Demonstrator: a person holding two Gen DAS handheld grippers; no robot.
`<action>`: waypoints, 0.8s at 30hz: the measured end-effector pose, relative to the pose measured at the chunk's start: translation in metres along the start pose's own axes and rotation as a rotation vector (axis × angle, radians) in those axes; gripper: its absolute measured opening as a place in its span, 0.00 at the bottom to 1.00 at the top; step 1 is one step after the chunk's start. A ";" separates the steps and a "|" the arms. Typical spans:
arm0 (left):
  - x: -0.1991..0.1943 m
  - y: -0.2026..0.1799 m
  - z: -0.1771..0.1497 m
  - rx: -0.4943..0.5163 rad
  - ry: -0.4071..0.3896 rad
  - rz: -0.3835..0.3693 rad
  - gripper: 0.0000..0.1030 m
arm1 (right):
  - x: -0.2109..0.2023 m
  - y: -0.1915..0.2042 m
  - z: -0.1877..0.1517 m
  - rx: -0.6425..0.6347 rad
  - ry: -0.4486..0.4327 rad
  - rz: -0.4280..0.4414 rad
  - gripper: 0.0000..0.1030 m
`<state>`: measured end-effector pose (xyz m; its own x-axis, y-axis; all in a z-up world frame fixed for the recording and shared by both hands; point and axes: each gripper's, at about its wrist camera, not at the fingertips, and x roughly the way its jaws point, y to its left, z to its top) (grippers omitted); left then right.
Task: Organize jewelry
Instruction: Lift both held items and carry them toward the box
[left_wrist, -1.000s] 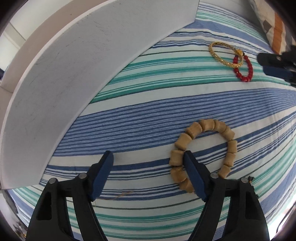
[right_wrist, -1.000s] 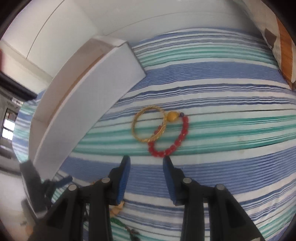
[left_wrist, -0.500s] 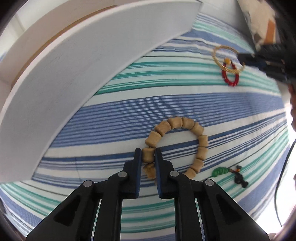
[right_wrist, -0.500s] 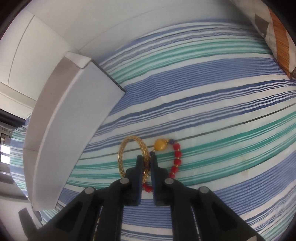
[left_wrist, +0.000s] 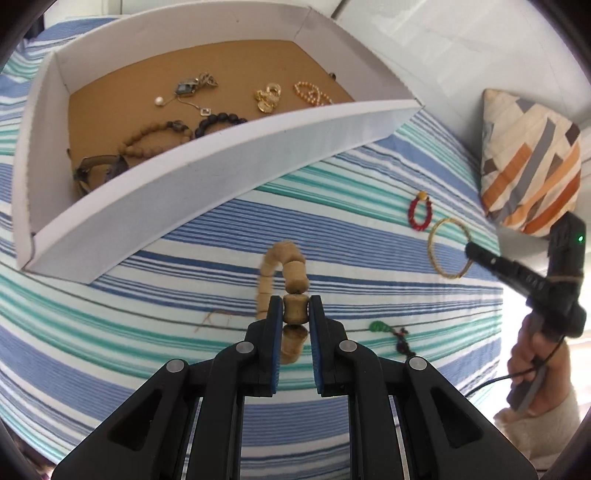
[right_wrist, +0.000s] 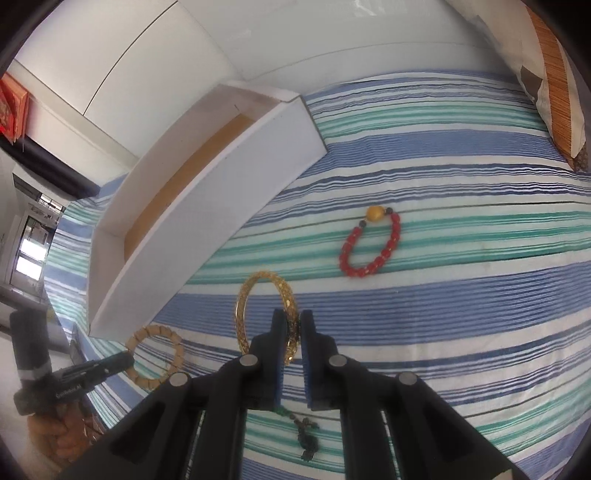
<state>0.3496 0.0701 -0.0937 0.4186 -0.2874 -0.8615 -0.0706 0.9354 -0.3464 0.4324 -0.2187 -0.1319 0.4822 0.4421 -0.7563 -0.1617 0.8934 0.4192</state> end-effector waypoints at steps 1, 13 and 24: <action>-0.005 0.000 -0.001 -0.003 -0.009 -0.004 0.12 | -0.001 0.004 -0.003 -0.009 0.003 0.002 0.08; -0.072 0.001 0.006 -0.041 -0.122 -0.007 0.12 | -0.041 0.070 0.001 -0.187 -0.042 0.053 0.08; -0.085 0.002 0.004 -0.040 -0.142 -0.006 0.12 | -0.056 0.105 0.001 -0.276 -0.080 0.077 0.08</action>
<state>0.3177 0.0972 -0.0197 0.5430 -0.2582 -0.7990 -0.1026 0.9240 -0.3683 0.3898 -0.1498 -0.0452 0.5243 0.5113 -0.6809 -0.4233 0.8504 0.3126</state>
